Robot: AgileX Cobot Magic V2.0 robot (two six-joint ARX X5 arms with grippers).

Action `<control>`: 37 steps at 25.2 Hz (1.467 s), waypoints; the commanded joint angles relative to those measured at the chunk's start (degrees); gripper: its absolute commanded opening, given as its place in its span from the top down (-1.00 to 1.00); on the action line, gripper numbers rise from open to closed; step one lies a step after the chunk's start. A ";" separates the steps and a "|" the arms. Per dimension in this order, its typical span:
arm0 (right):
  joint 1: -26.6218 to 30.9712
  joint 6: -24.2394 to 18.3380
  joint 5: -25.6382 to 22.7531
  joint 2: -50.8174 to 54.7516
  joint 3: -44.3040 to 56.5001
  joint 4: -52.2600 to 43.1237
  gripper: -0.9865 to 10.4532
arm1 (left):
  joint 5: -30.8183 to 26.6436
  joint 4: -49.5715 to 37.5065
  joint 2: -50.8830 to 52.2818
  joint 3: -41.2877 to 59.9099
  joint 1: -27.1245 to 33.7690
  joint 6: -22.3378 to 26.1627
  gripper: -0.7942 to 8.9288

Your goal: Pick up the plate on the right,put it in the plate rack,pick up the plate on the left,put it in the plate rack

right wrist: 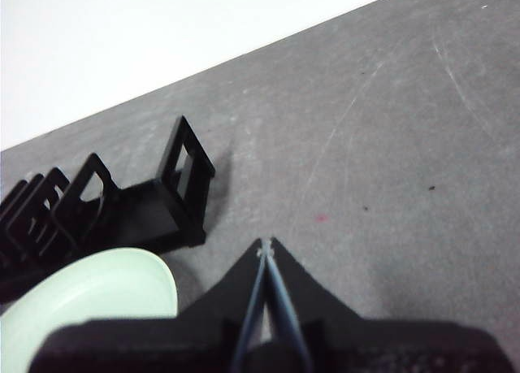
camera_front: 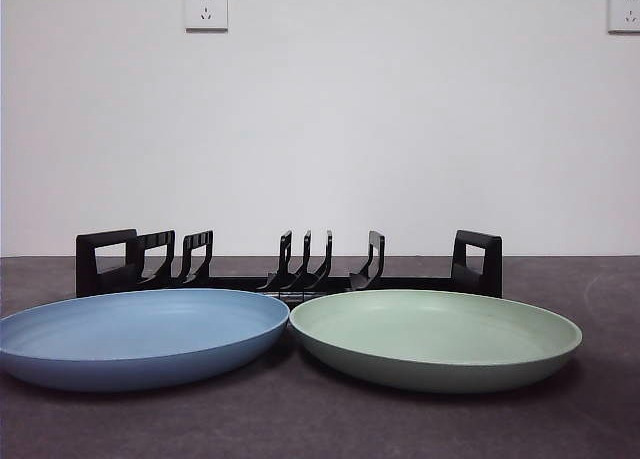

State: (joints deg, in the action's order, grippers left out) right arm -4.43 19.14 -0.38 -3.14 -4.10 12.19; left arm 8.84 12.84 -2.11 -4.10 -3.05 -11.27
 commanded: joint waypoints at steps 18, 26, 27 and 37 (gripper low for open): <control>0.09 -2.73 12.15 -41.77 -25.49 0.35 0.84 | 11.08 -0.74 -38.60 -25.66 0.13 -0.96 0.85; 0.09 -10.58 27.08 -61.00 -34.62 11.43 0.82 | 25.88 -0.35 -55.49 -33.79 -1.33 -0.96 0.85; 0.09 -11.02 27.50 -61.90 -34.75 11.52 0.81 | 27.08 -0.42 -56.17 -33.81 -1.77 -0.90 0.84; -0.59 -10.34 27.04 -64.39 -34.75 7.19 0.48 | 25.55 -2.05 -56.63 -34.99 -7.10 -2.47 0.25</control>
State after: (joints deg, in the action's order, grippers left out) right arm -4.80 8.99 26.83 -67.16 -38.79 19.55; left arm 34.39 11.25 -58.72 -38.74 -10.09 -13.28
